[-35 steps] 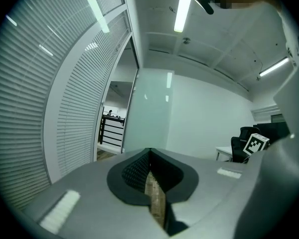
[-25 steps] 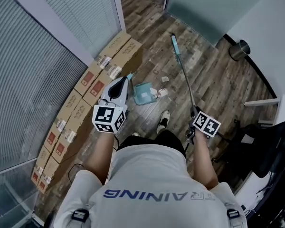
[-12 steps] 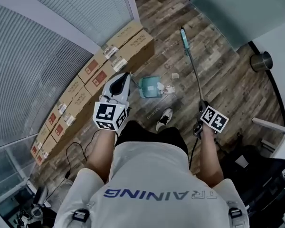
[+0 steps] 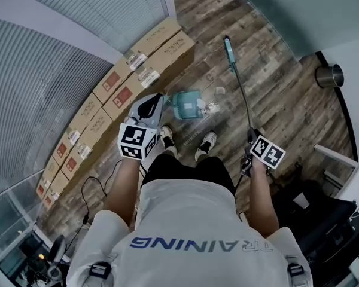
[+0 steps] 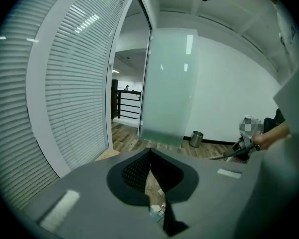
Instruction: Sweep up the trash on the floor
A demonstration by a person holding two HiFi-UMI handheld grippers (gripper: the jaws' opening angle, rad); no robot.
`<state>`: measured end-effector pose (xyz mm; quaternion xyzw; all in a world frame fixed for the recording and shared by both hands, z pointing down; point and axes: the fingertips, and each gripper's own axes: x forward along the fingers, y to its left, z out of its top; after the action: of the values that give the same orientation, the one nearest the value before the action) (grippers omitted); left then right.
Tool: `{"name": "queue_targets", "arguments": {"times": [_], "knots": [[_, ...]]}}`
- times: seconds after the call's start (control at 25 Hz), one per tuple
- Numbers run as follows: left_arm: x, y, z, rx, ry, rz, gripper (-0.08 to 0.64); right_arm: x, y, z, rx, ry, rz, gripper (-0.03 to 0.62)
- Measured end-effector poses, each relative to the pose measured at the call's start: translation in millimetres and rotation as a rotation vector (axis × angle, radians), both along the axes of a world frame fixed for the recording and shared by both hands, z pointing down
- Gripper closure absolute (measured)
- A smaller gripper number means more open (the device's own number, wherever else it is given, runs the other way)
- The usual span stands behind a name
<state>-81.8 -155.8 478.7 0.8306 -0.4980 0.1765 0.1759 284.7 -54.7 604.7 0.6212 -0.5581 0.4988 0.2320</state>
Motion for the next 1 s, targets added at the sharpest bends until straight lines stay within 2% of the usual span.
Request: {"name": "queue_targets", "arguments": {"times": [0.08, 0.16, 0.4, 0.6, 0.72, 0.92, 1.0], "knots": [[-11, -4, 22, -0.059, -0.029, 0.028, 0.546, -6, 1, 3, -0.013, 0.005, 0.017, 0.481], [-21, -7, 48, -0.132, -0.059, 0.06, 0.508, -14, 1, 7, -0.026, 0.007, 0.031, 0.481], [-17, -4, 131, -0.339, -0.189, 0.227, 0.324, -27, 5, 17, -0.061, 0.01, 0.053, 0.48], [-8, 3, 203, -0.495, -0.296, 0.328, 0.288, -27, 10, 25, -0.092, 0.02, 0.065, 0.481], [-3, 5, 225, -0.523, -0.334, 0.35, 0.298, -23, 13, 28, -0.105, 0.025, 0.065, 0.48], [1, 3, 242, -0.531, -0.41, 0.328, 0.445, -11, 20, 36, -0.138, 0.033, 0.061, 0.48], [1, -1, 244, -0.518, -0.416, 0.301, 0.457, -7, 23, 41, -0.153, 0.035, 0.061, 0.48]]}}
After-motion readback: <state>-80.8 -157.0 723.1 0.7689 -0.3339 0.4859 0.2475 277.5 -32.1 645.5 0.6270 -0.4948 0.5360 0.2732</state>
